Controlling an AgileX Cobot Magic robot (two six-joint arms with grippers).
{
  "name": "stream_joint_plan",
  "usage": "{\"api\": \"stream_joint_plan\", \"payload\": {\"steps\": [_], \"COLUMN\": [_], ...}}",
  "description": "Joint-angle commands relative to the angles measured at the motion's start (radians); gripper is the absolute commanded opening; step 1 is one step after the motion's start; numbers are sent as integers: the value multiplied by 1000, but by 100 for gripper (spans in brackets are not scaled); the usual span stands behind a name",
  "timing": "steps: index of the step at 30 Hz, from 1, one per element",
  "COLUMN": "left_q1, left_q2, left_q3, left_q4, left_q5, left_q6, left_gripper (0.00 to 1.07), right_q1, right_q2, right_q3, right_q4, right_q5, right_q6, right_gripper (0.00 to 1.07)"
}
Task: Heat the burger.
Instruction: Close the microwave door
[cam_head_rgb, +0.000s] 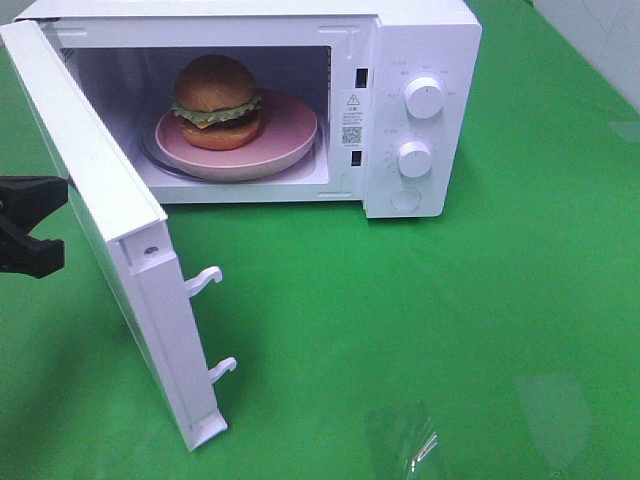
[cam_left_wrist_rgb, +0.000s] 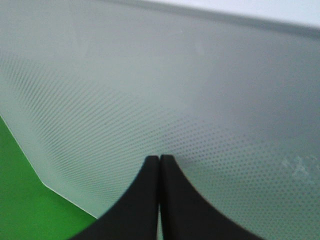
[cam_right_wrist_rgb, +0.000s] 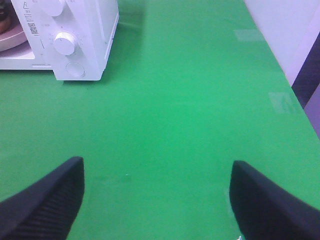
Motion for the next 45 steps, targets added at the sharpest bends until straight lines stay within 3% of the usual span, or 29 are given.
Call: {"api": "stream_joint_plan", "payload": {"steps": [1,7,14,17,22,45], "left_q1": [-63,-139,-203,-255,-308,-365], "left_q2": [44,104,175,222,281,503], "left_q3": [-35,-83,-157,-209,-279,-614], "left_q4": [-120,-196,-240,-333,-401,-447], "left_q5": [-13,-20,-11,-12,-13,39], "left_q6": [57,109,132,177,237,238], "left_gripper": [0,0,0,0,0,0], "right_q1": [-3,-3,-3,-3,-3,-3], "right_q2": [-27,-27,-27,-27,-27,-27], "right_q3": [0,0,0,0,0,0], "right_q4": [-3,-3,-3,-3,-3,-3], "right_q5": [-11,-11,-11,-11,-11,-11], "right_q6": [-6,-6,-6,-5,-6,-6], "right_gripper": [76,76,76,76,76,76]}}
